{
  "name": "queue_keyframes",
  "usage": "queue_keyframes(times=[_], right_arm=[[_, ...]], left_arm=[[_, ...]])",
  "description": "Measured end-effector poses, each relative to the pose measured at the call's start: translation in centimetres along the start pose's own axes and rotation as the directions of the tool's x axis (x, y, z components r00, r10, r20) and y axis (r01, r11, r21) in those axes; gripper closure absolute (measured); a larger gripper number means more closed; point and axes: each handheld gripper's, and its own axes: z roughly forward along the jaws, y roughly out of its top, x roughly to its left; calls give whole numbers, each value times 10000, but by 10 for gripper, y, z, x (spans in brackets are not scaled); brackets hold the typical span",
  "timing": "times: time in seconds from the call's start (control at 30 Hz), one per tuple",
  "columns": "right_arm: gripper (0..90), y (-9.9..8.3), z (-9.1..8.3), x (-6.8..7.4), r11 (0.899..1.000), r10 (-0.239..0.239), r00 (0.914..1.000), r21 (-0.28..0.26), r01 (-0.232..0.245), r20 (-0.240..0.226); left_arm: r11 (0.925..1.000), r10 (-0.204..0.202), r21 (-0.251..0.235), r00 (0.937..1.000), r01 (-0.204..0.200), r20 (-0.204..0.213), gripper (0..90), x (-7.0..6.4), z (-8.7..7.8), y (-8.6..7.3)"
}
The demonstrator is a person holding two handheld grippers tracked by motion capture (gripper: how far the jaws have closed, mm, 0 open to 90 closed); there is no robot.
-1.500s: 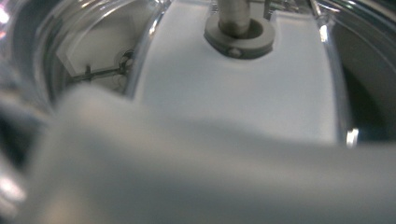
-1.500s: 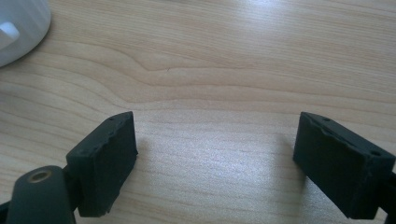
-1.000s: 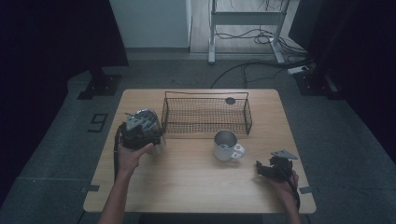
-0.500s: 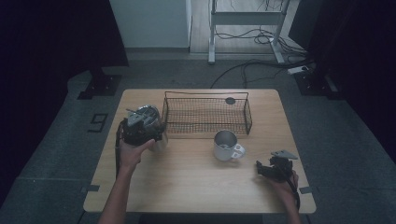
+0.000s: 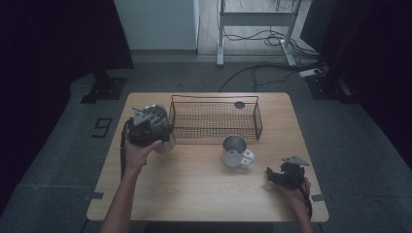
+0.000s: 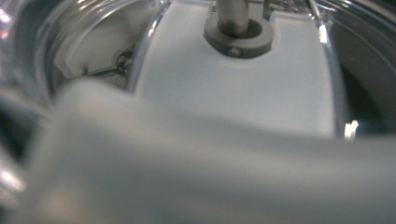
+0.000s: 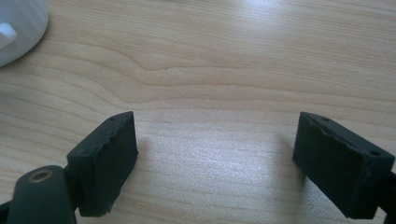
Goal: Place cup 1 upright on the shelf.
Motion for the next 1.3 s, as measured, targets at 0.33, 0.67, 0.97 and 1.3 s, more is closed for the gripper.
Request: queue_keyframes(times=[0.33, 0.67, 0.97, 1.3], right_arm=[[132, 0, 0, 0, 10000, -4, 10000, -4, 4, 2], [132, 0, 0, 0, 10000, -14, 10000, 3, 14, 10], [132, 0, 0, 0, 10000, 29, 10000, 4, -29, 51], [132, 0, 0, 0, 10000, 85, 9999, 4, -85, 121]], left_arm=[[10000, 2, -100, 9999, -1, 139, 38, -5, 2, 12], [10000, 56, -78, 9997, -54, 222, 38, -8, 6, 20], [10000, -66, -26, 9996, 66, 265, 38, -6, 10, 27], [9994, -311, -123, 9991, 315, 290, 38, -6, 18, 28]])
